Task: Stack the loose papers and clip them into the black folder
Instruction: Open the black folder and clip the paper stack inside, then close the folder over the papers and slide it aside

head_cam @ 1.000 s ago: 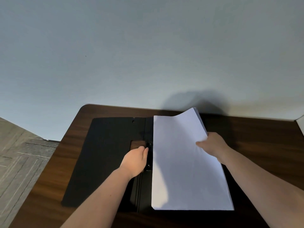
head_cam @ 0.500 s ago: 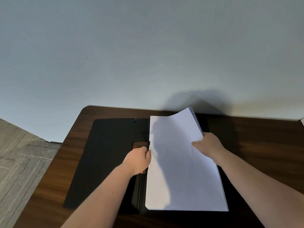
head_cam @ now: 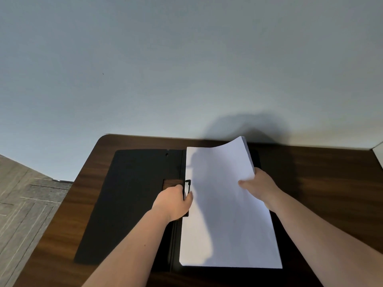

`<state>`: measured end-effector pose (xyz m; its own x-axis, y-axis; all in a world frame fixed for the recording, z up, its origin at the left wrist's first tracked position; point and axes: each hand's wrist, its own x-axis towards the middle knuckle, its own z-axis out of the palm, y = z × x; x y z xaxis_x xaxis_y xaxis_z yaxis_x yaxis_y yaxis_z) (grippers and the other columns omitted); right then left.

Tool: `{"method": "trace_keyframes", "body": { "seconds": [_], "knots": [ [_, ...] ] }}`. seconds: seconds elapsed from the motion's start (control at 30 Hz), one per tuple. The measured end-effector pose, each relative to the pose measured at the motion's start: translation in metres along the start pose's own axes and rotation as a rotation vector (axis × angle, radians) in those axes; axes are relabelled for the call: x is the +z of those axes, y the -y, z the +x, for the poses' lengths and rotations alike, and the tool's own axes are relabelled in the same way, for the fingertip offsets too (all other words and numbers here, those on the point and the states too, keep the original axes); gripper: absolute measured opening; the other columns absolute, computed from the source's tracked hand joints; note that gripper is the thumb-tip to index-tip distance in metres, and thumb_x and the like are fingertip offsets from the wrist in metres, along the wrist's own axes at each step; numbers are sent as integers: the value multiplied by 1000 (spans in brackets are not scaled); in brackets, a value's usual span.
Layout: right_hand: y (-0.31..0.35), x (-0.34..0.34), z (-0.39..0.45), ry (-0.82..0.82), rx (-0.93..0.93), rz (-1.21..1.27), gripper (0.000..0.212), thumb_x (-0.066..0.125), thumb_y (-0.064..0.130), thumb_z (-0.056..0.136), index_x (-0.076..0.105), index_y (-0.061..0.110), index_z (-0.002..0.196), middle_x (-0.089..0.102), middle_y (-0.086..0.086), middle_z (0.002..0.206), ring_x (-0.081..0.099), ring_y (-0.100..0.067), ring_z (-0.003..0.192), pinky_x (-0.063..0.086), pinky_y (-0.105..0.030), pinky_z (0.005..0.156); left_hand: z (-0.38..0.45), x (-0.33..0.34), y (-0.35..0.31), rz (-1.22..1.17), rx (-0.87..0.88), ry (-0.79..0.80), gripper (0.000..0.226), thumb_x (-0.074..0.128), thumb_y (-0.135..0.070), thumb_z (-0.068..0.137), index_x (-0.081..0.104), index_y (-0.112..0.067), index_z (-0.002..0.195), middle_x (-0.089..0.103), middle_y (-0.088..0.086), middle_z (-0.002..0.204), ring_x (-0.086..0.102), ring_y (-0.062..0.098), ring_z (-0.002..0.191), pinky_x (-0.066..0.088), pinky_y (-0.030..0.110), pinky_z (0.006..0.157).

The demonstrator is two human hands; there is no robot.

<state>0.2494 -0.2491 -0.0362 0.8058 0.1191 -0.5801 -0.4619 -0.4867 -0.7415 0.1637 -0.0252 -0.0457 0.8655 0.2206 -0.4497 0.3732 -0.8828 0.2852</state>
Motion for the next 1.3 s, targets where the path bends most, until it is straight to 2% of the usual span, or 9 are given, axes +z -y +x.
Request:
{"method": "trace_keyframes", "body": {
  "seconds": [0.37, 0.53, 0.63, 0.7, 0.8, 0.9, 1.07, 1.2, 1.3],
  "knots": [
    [-8, 10, -9, -90, -44, -27, 37, 58, 12, 83, 50, 14, 119, 60, -5, 104, 60, -27, 94, 53, -39, 80, 0, -2, -12, 35, -94, 55, 38, 34, -47, 95, 47, -12, 88, 57, 2, 84, 55, 24, 78, 42, 33, 71],
    [-10, 8, -11, -371, -158, -108, 63, 66, 13, 82, 37, 13, 138, 52, -12, 129, 53, -31, 117, 47, -42, 94, -3, 4, -15, 72, -118, 58, 48, 30, -49, 95, 51, -8, 107, 60, 3, 87, 59, 26, 82, 48, 36, 76],
    [-19, -3, -16, -486, -177, -194, 61, 62, 9, 86, 36, 12, 141, 53, -14, 128, 54, -28, 117, 46, -37, 92, -4, 0, -15, 54, -138, 68, 53, 25, -56, 94, 51, -11, 101, 59, 1, 84, 59, 24, 82, 48, 37, 78],
    [-26, -10, -19, -477, -147, -258, 49, 56, 7, 89, 44, 10, 137, 57, -13, 126, 56, -29, 115, 47, -36, 89, -5, -5, -10, 48, -151, 5, 51, 22, -57, 94, 51, -14, 95, 59, 2, 87, 56, 25, 83, 45, 37, 77],
    [-34, -17, -19, -450, -117, -335, 36, 52, 7, 91, 55, 7, 126, 63, -13, 122, 58, -29, 113, 46, -33, 87, -10, -13, 12, -30, -195, -252, 42, 31, -46, 96, 55, -12, 99, 62, 9, 103, 58, 30, 93, 46, 39, 76],
    [-39, -19, -15, -413, -123, -388, 29, 53, 13, 90, 63, 10, 117, 67, -9, 116, 61, -27, 107, 43, -28, 77, -17, -21, 45, -27, -329, -363, 37, 43, -39, 95, 54, -11, 116, 52, 16, 126, 49, 36, 116, 44, 47, 88],
    [-47, -17, -11, -399, -126, -461, 25, 54, 17, 89, 70, 13, 109, 72, -6, 105, 64, -25, 95, 39, -25, 67, -32, -28, 98, -221, -717, -254, 85, 52, -65, 81, 24, -18, 147, 23, 16, 155, 22, 40, 142, 27, 61, 109],
    [-47, -16, -14, -442, -137, -450, 26, 50, 14, 93, 69, 8, 108, 71, -10, 106, 63, -27, 97, 40, -26, 70, -39, -36, 111, -281, -866, -247, 112, 64, -76, 61, 25, -11, 143, 32, 21, 147, 31, 42, 135, 33, 60, 106],
    [-46, -16, -16, -435, -131, -454, 27, 47, 18, 95, 70, 4, 100, 71, -12, 94, 61, -25, 81, 42, -28, 66, -45, -41, 117, -282, -971, -241, 121, 66, -80, 51, 30, -8, 141, 34, 22, 146, 33, 41, 134, 33, 56, 108]
  ]
}}
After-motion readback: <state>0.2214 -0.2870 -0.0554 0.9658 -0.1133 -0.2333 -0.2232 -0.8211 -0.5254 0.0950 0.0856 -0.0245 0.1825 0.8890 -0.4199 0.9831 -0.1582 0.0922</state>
